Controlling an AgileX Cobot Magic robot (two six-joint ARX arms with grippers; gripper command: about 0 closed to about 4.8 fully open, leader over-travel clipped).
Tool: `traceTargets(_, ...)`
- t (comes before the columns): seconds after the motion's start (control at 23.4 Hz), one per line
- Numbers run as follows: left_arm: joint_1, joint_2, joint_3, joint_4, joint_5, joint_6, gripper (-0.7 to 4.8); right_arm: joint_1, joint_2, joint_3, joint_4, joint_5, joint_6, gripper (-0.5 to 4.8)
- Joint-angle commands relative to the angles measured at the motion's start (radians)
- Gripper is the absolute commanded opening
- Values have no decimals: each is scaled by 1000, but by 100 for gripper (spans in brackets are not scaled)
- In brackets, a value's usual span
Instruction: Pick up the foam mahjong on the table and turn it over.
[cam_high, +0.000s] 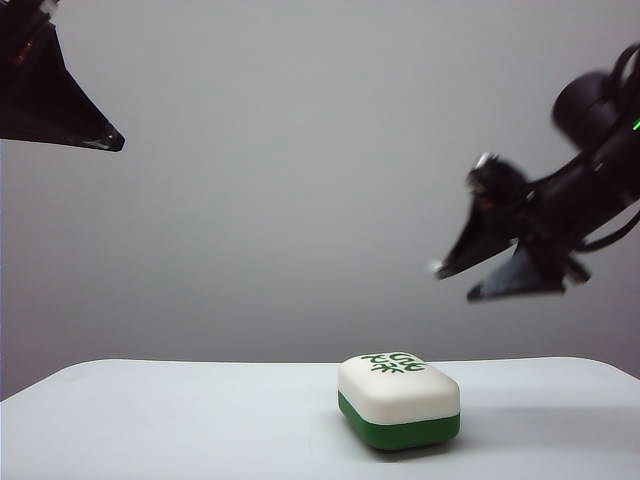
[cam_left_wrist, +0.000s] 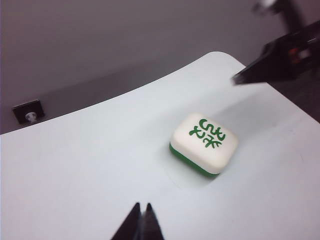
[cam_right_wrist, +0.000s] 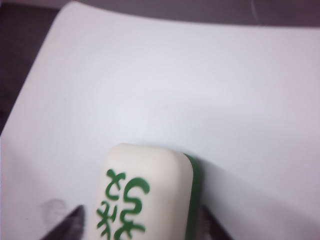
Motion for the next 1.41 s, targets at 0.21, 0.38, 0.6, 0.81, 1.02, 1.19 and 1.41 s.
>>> traceTargets(0.21,-1,-2,6,-76,104,0,-5,45,196,93,-87,-39,-64,275)
traceTargets(0.38,-1,-2,6,-117,144,4,-5,46,219,93,-124,-47,-98,275)
traceTargets(0.6,-1,-2,6,-118,166,4,-5,61,225,93,-123,-72,-97,274)
traceTargets(0.81,-1,-2,6,-118,165,3,-5,87,242,93,-123,-77,-93,206)
traceTargets(1.02,-1,-2,6,-118,161,4,-5,83,230,95,-126,-79,-92,-7)
traceTargets(1.19,-1,-2,6,-119,162,3,-5,82,100,95,-206,134,-154,-7)
traceTargets(1.41,-1,-2,6,-117,161,4,-5,85,-34,112,-342,499,-200,-7)
